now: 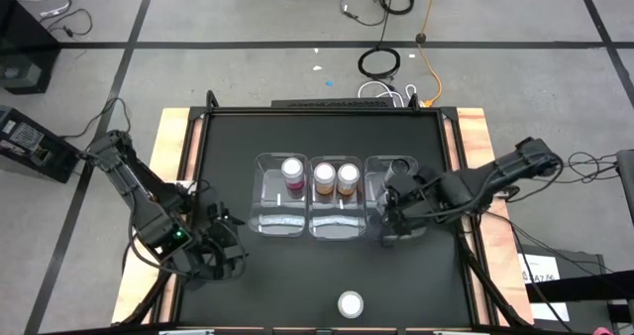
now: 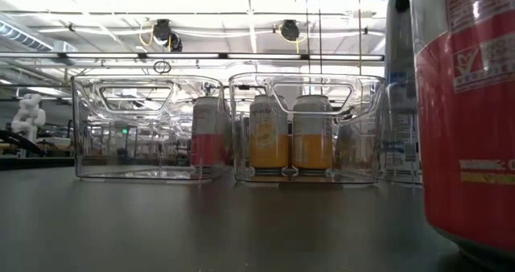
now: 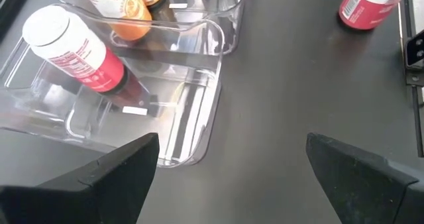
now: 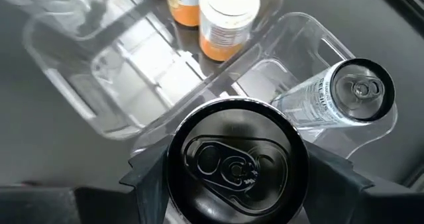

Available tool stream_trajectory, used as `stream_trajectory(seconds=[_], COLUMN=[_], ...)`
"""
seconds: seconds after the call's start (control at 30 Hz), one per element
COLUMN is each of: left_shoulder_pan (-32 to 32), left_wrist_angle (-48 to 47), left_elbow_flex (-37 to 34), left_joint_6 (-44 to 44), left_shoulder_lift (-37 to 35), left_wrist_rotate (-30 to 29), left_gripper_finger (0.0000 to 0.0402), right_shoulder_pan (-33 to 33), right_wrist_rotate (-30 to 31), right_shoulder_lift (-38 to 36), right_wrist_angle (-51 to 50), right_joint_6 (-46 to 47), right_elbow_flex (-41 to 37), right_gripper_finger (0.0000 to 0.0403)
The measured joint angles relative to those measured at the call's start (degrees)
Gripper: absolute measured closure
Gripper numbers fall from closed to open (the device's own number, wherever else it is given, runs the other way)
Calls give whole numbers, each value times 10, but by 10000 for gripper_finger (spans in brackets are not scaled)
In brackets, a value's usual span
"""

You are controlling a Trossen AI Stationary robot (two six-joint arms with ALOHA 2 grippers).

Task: Sort soda cans
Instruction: Put the white blue soda can into the right transparent bin

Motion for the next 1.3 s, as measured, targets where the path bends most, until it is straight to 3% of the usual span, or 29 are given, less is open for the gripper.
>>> stream_trajectory(seconds=[0.8, 1.3], left_shoulder_pan=[5, 5], left_wrist_angle=[0, 0], left_elbow_flex=[0, 0], left_joint_6=[-5, -5], left_shoulder_lift=[0, 0], left_wrist_rotate=[-2, -4], left_gripper_finger=[13, 13], right_shoulder_pan=[-212, -274], right_wrist_rotate=[-36, -59], right_shoulder_lift=[14, 14], right_wrist_angle=[197, 216], right_joint_6=[-184, -225], right_elbow_flex=[-139, -154], right_gripper_finger=[151, 151])
